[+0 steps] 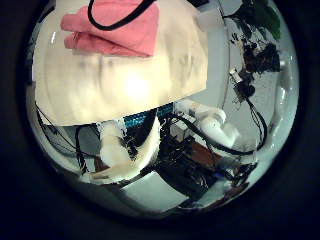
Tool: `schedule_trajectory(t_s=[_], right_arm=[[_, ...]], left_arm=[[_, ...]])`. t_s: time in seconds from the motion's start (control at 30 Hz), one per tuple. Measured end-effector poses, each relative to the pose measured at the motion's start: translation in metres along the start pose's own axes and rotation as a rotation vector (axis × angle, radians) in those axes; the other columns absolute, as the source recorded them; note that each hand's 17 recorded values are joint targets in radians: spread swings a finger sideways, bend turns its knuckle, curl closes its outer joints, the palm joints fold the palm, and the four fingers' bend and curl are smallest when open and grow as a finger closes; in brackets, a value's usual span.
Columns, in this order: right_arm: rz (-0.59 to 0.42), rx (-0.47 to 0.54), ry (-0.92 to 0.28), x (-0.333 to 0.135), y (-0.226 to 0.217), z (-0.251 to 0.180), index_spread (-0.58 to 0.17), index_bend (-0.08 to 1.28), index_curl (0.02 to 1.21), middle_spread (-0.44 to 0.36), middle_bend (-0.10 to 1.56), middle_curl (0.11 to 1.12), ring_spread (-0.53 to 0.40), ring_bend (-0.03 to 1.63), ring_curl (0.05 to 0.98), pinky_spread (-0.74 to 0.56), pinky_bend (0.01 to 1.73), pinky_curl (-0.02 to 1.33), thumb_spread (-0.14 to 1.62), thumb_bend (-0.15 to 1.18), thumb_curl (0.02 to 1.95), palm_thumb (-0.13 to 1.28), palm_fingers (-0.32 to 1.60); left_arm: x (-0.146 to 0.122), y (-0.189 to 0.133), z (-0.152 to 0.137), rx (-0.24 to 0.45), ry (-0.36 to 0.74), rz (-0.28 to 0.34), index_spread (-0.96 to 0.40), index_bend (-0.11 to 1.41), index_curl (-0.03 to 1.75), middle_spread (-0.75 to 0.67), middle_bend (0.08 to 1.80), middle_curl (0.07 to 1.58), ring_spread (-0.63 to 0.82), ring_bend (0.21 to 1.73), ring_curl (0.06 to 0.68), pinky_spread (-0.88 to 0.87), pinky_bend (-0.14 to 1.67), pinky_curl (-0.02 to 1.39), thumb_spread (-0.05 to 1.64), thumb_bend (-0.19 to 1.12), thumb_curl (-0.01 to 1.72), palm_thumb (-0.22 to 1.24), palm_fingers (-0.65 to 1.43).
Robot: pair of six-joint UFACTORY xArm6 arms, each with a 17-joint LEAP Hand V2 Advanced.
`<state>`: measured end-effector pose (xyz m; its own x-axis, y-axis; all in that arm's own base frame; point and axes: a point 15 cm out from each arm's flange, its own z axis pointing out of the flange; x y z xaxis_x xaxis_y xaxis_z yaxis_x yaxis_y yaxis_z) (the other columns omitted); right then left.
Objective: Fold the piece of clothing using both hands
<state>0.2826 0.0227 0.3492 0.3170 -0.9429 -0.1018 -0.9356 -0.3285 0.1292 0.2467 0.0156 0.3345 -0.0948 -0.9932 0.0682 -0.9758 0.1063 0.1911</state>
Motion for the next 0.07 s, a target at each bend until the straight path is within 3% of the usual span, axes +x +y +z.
schedule_trajectory(t_s=[0.07], right_arm=[[0.003, -0.018, 0.003, 0.0025, 0.0043, 0.0058, -0.385, 0.17, 0.34, 0.1, 0.26, 0.34, 0.2, 0.4, 0.228, 0.47, 0.29, 0.39, 1.24, -0.02, 0.37, 0.7, 0.25]], left_arm=[[-0.0017, 0.001, 0.0012, 0.0, 0.016, -0.002, 0.0, 0.18, 0.35, 0.25, 0.19, 0.3, 0.48, 0.44, 0.186, 0.42, 0.27, 0.3, 1.05, -0.02, 0.29, 0.27, 0.18]])
